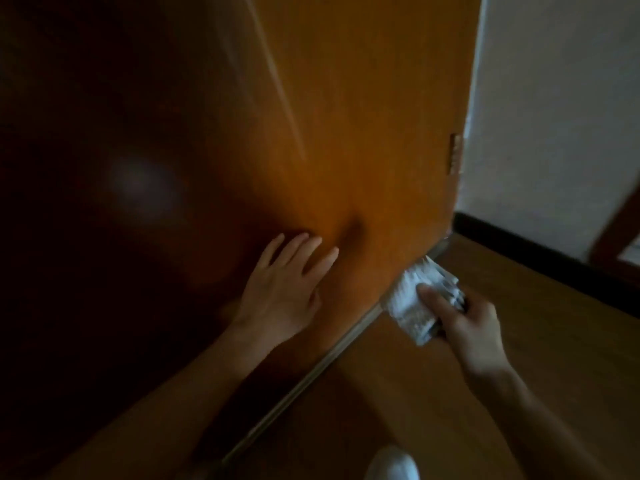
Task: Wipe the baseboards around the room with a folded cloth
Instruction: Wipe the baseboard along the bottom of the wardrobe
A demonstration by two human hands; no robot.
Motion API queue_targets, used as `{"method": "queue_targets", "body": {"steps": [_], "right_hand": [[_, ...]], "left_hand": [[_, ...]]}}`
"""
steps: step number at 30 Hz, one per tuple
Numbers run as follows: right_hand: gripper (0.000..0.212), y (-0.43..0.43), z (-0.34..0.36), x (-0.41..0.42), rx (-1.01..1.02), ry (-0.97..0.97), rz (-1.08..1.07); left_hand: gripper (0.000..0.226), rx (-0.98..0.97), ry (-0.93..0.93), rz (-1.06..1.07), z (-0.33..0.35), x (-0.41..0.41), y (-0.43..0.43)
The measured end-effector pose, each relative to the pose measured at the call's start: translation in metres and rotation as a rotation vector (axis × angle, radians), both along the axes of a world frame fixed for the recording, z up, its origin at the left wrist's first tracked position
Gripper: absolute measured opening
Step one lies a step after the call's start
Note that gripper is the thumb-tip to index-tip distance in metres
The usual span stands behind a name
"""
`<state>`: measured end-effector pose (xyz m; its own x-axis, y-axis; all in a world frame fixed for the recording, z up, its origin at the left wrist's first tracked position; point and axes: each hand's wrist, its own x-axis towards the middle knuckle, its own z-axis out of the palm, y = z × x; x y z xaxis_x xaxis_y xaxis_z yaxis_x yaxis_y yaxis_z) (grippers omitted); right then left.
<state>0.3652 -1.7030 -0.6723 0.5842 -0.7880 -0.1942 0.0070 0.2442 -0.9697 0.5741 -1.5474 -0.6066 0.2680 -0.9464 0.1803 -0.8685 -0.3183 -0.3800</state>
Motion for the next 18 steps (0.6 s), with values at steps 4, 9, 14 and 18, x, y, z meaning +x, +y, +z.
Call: {"method": "queue_targets", "body": {"steps": [4, 9, 14, 18], "right_hand": [[0.03, -0.058, -0.027, -0.044, -0.009, 0.086, -0.186], [0.033, -0.122, -0.037, -0.053, -0.105, 0.216, -0.262], [0.02, -0.183, -0.037, -0.038, -0.191, 0.297, -0.275], [0.015, -0.23, -0.041, -0.016, -0.161, 0.388, -0.258]], "left_hand": [[0.056, -0.088, 0.097, -0.233, -0.027, 0.025, -0.109], [0.049, -0.076, 0.214, -0.333, -0.04, 0.044, -0.149], [0.047, -0.236, 0.377, -0.293, -0.048, 0.039, -0.165], [0.047, -0.247, 0.509, -0.298, -0.075, 0.032, -0.221]]}}
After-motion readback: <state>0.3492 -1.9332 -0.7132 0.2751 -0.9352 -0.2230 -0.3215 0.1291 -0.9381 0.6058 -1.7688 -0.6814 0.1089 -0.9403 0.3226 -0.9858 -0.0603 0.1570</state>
